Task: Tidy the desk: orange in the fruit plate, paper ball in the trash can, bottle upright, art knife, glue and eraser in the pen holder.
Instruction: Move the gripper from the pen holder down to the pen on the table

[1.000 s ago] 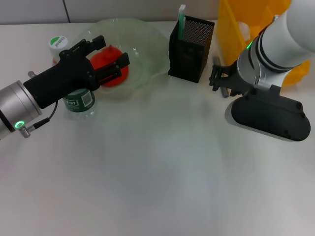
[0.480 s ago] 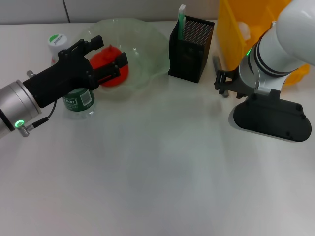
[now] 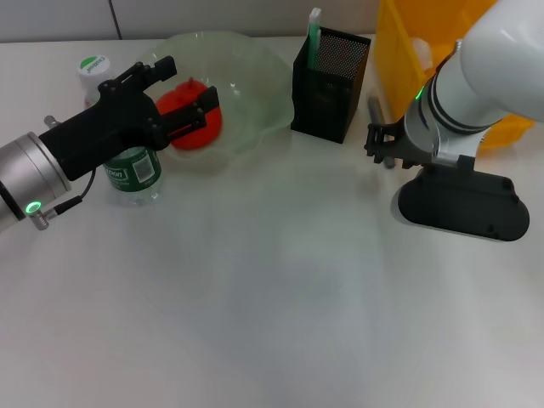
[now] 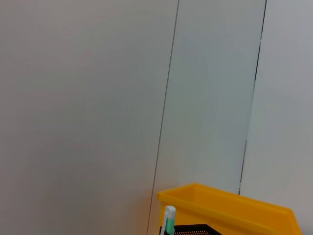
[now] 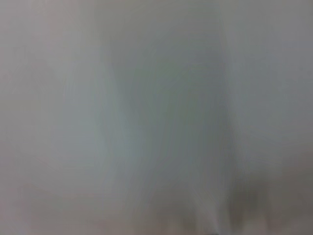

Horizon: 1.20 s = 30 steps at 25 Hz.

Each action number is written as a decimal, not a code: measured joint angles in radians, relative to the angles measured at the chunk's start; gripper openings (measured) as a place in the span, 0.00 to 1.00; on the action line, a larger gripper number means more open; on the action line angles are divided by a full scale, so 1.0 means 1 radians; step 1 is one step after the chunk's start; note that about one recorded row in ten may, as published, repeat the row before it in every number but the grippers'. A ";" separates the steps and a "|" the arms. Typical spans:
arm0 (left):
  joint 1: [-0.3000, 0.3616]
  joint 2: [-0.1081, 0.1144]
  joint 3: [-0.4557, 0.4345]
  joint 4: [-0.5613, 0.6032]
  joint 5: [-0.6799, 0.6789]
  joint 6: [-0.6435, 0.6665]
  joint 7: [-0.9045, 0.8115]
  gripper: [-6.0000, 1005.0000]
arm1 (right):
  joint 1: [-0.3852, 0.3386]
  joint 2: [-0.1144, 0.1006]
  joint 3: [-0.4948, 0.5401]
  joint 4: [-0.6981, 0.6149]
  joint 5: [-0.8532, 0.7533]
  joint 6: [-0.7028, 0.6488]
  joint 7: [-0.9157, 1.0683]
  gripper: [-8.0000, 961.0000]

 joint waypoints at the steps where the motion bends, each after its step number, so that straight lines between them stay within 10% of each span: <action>1: 0.000 0.000 0.000 0.000 0.000 -0.001 0.001 0.82 | 0.002 0.000 -0.003 -0.004 0.003 0.004 -0.004 0.40; 30: -0.003 -0.002 -0.002 -0.002 -0.024 -0.002 0.024 0.82 | 0.069 -0.013 -0.047 -0.145 0.033 0.092 -0.028 0.37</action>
